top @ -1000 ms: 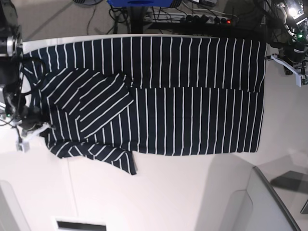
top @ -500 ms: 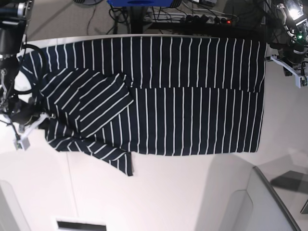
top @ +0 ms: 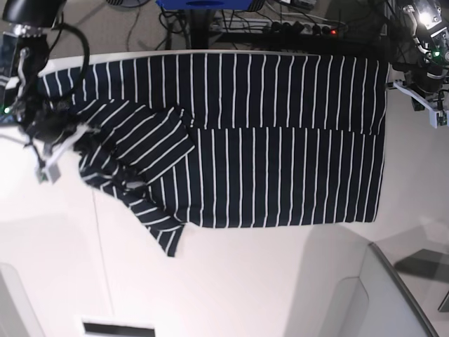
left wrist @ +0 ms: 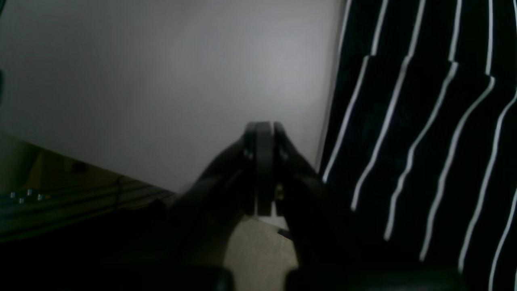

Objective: Layout the t-shirt on the table in an organized manner, then fold the t-shirt properly

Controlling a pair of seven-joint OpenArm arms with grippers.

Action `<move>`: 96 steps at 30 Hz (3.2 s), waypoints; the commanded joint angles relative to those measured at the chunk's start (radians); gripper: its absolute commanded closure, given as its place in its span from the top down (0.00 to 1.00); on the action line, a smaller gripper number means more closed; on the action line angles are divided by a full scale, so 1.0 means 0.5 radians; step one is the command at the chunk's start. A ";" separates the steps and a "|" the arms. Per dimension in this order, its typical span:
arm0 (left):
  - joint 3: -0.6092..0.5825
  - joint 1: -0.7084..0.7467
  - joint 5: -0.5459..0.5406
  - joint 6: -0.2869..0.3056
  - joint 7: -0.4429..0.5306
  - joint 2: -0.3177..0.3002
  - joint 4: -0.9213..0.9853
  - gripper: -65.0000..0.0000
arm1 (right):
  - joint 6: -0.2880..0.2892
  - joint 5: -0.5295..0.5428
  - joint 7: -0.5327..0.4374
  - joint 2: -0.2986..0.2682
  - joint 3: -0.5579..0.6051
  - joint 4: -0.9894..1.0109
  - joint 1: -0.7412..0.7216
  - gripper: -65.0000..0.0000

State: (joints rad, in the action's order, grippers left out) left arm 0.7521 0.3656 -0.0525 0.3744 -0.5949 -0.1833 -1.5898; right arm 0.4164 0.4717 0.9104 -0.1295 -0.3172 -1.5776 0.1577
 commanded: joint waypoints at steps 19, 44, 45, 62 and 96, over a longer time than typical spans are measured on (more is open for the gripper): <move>0.023 -0.002 0.005 -0.008 0.034 -0.031 -0.029 0.00 | 0.003 0.025 -0.039 -0.098 -0.012 0.315 -0.483 0.57; 0.029 -0.002 0.008 -0.008 0.038 -0.031 0.048 0.00 | 0.010 0.031 -0.199 -0.157 0.004 0.987 -0.719 0.33; 0.029 -0.002 0.002 -0.008 0.038 -0.031 0.060 0.00 | 0.010 0.031 -0.199 -0.157 0.004 0.987 -0.722 0.33; 0.013 -0.245 0.014 -0.008 -0.116 -0.197 0.119 0.00 | 0.003 0.040 -0.150 -0.074 -0.015 0.674 -0.676 0.00; 0.029 -0.239 -0.007 -0.008 -0.144 -0.203 0.128 0.00 | 0.003 0.028 -0.018 -0.098 -0.233 0.987 -0.842 0.57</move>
State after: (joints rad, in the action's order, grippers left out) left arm 0.7582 0.2478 -0.0528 0.3748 -0.6853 -0.2684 -1.5131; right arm 0.4118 0.4694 0.9119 -0.1650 -0.4305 -1.0721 -0.2424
